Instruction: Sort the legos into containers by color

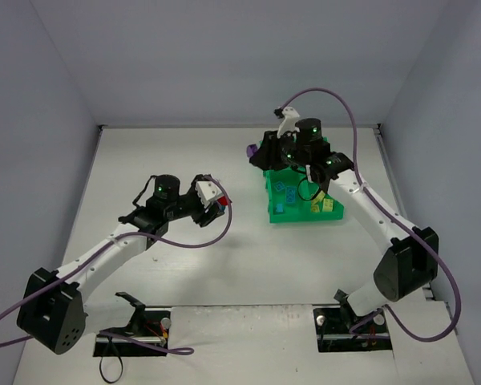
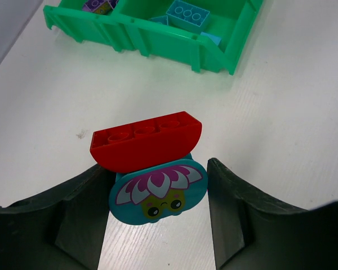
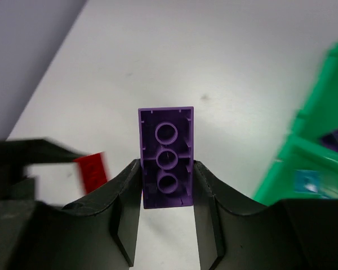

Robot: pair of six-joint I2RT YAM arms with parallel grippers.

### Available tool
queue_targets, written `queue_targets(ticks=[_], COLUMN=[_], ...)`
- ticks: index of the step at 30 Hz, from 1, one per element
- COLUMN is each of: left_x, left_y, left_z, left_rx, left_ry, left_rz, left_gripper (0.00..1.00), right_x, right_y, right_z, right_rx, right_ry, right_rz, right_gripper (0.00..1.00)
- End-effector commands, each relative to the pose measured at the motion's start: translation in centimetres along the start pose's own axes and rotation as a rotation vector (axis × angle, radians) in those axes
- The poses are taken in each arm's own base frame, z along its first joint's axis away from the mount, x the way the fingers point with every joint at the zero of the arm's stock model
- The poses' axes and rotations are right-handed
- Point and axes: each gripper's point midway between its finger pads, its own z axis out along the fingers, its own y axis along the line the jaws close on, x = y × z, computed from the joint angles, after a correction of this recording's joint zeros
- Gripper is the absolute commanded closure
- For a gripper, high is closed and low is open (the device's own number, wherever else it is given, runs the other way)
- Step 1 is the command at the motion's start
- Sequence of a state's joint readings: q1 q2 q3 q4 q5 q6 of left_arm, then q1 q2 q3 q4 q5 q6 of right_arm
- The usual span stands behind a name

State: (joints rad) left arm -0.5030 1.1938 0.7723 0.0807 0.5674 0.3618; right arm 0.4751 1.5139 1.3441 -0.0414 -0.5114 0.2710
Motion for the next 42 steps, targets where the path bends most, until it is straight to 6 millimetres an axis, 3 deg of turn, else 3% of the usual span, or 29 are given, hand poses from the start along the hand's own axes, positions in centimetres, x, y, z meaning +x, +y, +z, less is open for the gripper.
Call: queue_targets(ticks=[1, 5, 7, 8, 10, 12, 13, 15, 16, 17, 20, 22, 26, 27, 29, 30, 31, 32, 33, 34, 39, 40, 42], left_x=[-5.0, -5.7, -6.0, -5.9, -5.7, -5.9, -5.8, -5.8, -5.8, -5.7, -5.9, -6.1, -6.4, -6.8, -6.8, -7.1, -7.2, -7.3, -7.3, -7.6, -8.5, -8.5, -9.0], left_y=[1.2, 0.8, 0.4, 0.3, 0.0, -0.2, -0.3, -0.4, -0.4, -0.5, -0.5, -0.3, -0.2, -0.1, 0.0, 0.1, 0.2, 0.2, 0.2, 0.3, 0.6, 0.6, 0.8], left_z=[-1.4, -2.6, -3.2, -3.4, -3.7, -4.2, -4.3, -4.6, -4.7, -4.7, -4.7, -4.6, -4.1, -4.1, -3.7, -3.6, -3.4, -3.3, -3.1, -3.0, -2.7, -2.6, -2.7], left_rx=[-0.050, -0.059, -0.058, -0.058, -0.055, -0.059, -0.059, -0.063, -0.066, -0.064, -0.067, -0.070, -0.059, -0.059, -0.047, -0.045, -0.043, -0.038, -0.032, -0.029, -0.016, -0.014, -0.018], left_ry=[-0.138, -0.161, -0.171, -0.171, -0.165, -0.174, -0.171, -0.175, -0.179, -0.176, -0.182, -0.191, -0.206, -0.217, -0.217, -0.225, -0.223, -0.226, -0.226, -0.231, -0.244, -0.244, -0.253], left_rz=[0.064, 0.059, 0.058, 0.055, 0.052, 0.058, 0.055, 0.056, 0.056, 0.054, 0.054, 0.058, 0.067, 0.074, 0.077, 0.085, 0.088, 0.091, 0.097, 0.102, 0.114, 0.114, 0.120], left_gripper=[1.00, 1.00, 1.00, 1.00, 1.00, 1.00, 1.00, 1.00, 1.00, 1.00, 1.00, 1.00, 1.00, 1.00, 1.00, 1.00, 1.00, 1.00, 1.00, 1.00, 1.00, 1.00, 1.00], right_x=[-4.2, -5.9, -5.0, -5.9, -4.8, -5.6, -4.6, -5.2, -4.3, -4.1, -4.0, -4.7, -5.3, -6.4, -5.6, -7.3, -7.3, -6.2, -6.8, -5.6, -3.4, -2.8, -1.3], right_y=[-8.7, -14.7, -17.5, -17.9, -19.8, -20.6, -21.6, -22.2, -23.0, -23.2, -23.5, -22.7, -20.2, -18.6, -16.0, -13.4, -11.8, -9.7, -7.6, -5.5, 1.0, 2.0, 4.8], right_z=[-1.1, -1.2, 0.2, 0.5, 2.2, 3.1, 4.3, 5.3, 6.2, 6.6, 7.2, 6.9, 6.1, 5.0, 4.7, 3.3, 2.9, 2.8, 1.7, 1.6, -0.2, -0.2, -0.2], right_rx=[0.340, 0.551, 0.607, 0.614, 0.637, 0.640, 0.647, 0.642, 0.646, 0.644, 0.635, 0.614, 0.529, 0.495, 0.387, 0.316, 0.255, 0.149, 0.093, 0.000, -0.207, -0.237, -0.314], right_ry=[-0.160, -0.210, -0.175, -0.190, -0.154, -0.164, -0.136, -0.142, -0.118, -0.113, -0.109, -0.120, -0.122, -0.147, -0.132, -0.180, -0.182, -0.149, -0.163, -0.129, -0.082, -0.069, -0.033], right_rz=[0.012, 0.038, 0.041, 0.037, 0.048, 0.047, 0.054, 0.050, 0.056, 0.058, 0.061, 0.055, 0.035, 0.029, 0.022, -0.012, -0.032, -0.044, -0.071, -0.086, -0.103, -0.105, -0.122], right_gripper=[0.99, 0.96, 0.95, 0.93, 0.91, 0.87, 0.85, 0.78, 0.75, 0.64, 0.44, 0.34, 0.32, 0.32, 0.34, 0.34, 0.35, 0.35, 0.35, 0.35, 0.32, 0.25, 0.23])
